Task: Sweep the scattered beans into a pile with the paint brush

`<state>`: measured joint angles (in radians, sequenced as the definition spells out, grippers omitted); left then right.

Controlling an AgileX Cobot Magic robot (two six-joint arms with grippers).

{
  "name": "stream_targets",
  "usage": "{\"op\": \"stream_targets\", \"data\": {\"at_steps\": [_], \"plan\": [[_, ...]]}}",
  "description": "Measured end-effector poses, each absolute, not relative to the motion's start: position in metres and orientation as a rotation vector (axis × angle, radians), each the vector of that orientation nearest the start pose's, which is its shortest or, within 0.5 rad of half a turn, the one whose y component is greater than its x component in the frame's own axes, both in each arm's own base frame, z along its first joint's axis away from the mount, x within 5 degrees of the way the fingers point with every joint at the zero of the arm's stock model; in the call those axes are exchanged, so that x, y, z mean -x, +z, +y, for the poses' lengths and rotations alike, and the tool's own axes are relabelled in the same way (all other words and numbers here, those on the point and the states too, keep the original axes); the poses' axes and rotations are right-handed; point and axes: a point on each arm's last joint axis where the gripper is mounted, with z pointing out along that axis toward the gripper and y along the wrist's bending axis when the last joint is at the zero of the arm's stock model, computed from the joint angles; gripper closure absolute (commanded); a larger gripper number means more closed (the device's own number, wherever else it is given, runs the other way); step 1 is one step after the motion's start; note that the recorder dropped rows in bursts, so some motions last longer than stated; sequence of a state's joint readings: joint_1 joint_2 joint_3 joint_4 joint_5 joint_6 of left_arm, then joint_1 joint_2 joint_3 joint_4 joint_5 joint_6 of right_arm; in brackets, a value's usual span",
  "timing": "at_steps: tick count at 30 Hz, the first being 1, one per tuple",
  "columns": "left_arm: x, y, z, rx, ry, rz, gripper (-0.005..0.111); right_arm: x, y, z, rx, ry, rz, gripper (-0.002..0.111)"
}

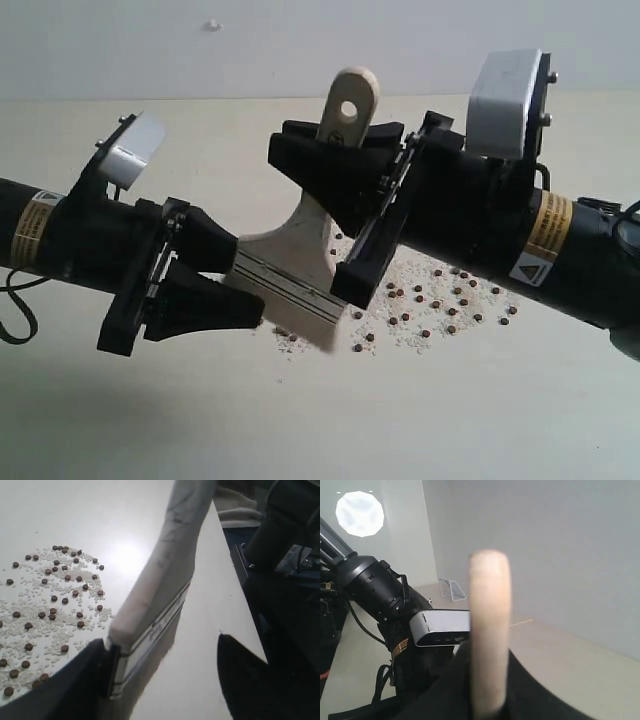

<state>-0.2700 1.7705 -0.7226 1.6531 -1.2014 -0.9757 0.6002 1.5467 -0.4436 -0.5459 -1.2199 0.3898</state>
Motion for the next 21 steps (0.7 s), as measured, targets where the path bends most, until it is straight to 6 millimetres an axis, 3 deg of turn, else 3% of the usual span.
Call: {"op": "stream_targets", "data": {"at_steps": [7,13,15,19,21], "plan": [[-0.245,0.172,-0.138,-1.28,-1.259,1.725,0.046,-0.198,0.215,0.18,0.648,0.942,1.384,0.108],[-0.249,0.18,-0.131,-1.206,-1.251,1.746,0.049,-0.203,0.23,0.17,0.539,0.844,1.371,0.108],[-0.249,0.183,-0.131,-1.201,-1.245,1.739,0.061,-0.204,0.236,0.164,0.504,0.795,1.377,0.108],[-0.248,0.194,-0.125,-1.186,-1.214,1.719,0.106,-0.199,0.251,0.155,0.507,0.703,1.39,0.108],[-0.248,0.201,-0.121,-1.177,-1.187,1.704,0.107,-0.194,0.259,0.15,0.518,0.669,1.401,0.108]]}}
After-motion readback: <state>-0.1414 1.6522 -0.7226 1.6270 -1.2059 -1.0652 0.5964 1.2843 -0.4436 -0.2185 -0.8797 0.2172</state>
